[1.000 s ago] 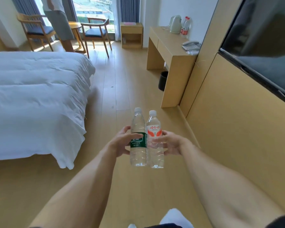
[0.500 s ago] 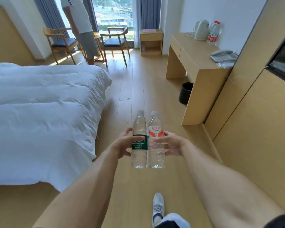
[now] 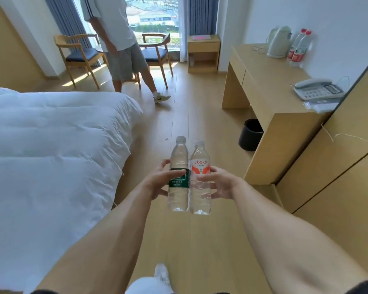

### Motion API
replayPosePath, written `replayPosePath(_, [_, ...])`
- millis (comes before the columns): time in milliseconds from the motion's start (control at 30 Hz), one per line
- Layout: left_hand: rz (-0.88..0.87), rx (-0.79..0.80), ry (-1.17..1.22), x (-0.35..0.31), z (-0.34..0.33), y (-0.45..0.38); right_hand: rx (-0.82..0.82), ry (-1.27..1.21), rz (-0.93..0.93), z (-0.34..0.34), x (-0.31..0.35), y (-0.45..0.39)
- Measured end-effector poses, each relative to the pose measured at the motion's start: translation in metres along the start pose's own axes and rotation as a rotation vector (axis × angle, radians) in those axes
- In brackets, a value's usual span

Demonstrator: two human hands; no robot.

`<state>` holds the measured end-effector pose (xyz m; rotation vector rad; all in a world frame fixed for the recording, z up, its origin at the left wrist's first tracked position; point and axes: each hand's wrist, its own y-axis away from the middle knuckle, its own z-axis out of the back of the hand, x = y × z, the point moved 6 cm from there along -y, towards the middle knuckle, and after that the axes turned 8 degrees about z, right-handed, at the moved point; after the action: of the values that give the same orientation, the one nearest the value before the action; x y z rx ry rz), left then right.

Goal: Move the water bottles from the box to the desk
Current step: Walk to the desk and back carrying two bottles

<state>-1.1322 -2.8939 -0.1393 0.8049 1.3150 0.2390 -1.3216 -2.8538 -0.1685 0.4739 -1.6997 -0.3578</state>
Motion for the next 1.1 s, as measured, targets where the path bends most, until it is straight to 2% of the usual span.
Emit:
replayPosePath(233, [-0.002, 0.096, -0.059, -0.085, -0.017, -0.129, -0.144, -0.026, 0.01, 0.068, 0.059, -0.09])
replayPosePath(600, [-0.01, 0.262, -0.176, -0.254, -0.021, -0.315, -0.371, -0.097, 0.026, 0.151, 0.184, -0.242])
replayPosePath(900, [-0.008, 0.292, -0.227, -0.347, -0.047, -0.431, -0.416, -0.119, 0.053, 0.229, 0.249, -0.334])
replayPosePath(1100, [-0.044, 0.274, -0.243, -0.42, -0.083, -0.519, -0.421, -0.152, 0.111, 0.309, 0.298, -0.409])
